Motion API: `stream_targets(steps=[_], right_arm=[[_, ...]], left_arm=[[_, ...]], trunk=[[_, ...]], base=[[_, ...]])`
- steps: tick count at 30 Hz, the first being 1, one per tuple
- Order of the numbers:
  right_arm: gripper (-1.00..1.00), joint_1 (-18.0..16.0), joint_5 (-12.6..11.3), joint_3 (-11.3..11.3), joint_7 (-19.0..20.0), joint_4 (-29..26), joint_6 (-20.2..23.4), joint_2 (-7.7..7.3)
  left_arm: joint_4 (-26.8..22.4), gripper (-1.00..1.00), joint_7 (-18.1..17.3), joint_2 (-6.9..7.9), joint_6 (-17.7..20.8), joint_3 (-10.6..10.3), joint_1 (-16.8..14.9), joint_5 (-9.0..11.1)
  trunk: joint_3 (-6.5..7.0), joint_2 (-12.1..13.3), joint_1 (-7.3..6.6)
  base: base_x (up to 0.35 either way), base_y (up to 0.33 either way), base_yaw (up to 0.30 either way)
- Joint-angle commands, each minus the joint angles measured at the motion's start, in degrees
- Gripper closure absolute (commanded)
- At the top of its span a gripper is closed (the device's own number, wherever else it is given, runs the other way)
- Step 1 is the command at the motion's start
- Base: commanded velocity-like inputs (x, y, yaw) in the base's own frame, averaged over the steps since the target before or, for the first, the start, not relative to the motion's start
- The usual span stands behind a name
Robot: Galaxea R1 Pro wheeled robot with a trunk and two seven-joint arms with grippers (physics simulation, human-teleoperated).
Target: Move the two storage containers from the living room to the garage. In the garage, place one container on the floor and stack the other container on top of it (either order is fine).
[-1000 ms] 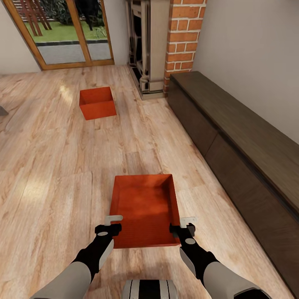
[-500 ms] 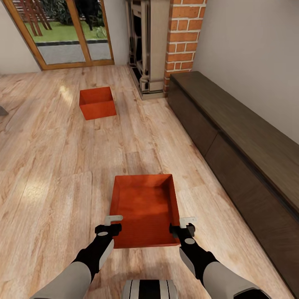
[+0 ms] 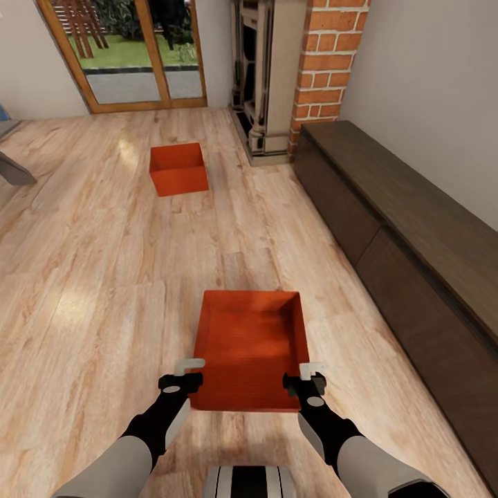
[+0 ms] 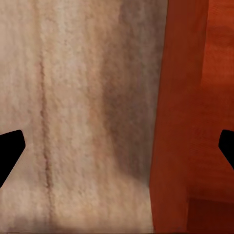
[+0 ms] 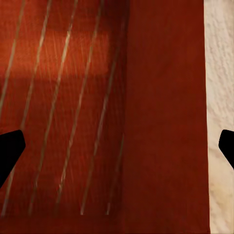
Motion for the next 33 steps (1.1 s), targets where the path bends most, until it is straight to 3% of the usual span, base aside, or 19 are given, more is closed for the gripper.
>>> stream_targets(steps=[1,19,27,33], right_arm=[[-1.00,-0.03,-0.21,0.41,-0.40,0.08,-0.17,-0.09],[-1.00,-0.03,-0.37,0.42,0.32,0.11,-1.14,-1.12],[-1.00,-0.03,-3.36,-0.18,0.38,0.11,-1.15,-3.20],[-1.00,-0.03,-4.18,-0.20,0.46,0.11,-1.15,-4.24]], left_arm=[[-0.09,-1.00,0.28,0.00,0.35,-0.17,-0.01,0.03],[-0.09,-1.00,0.28,-0.09,0.38,-0.17,-0.02,0.03],[-0.13,-1.00,0.28,-0.14,0.38,-0.17,-0.01,0.03],[-0.17,-1.00,0.28,-0.17,0.38,-0.17,-0.01,0.03]], trunk=[[-0.03,-0.01,-0.01],[-0.03,-0.01,-0.01],[-0.03,-0.01,-0.01],[-0.03,-0.01,-0.01]], base=[[0.000,0.000,0.096],[0.000,0.000,0.012],[0.000,0.000,0.000],[0.000,0.000,0.000]])
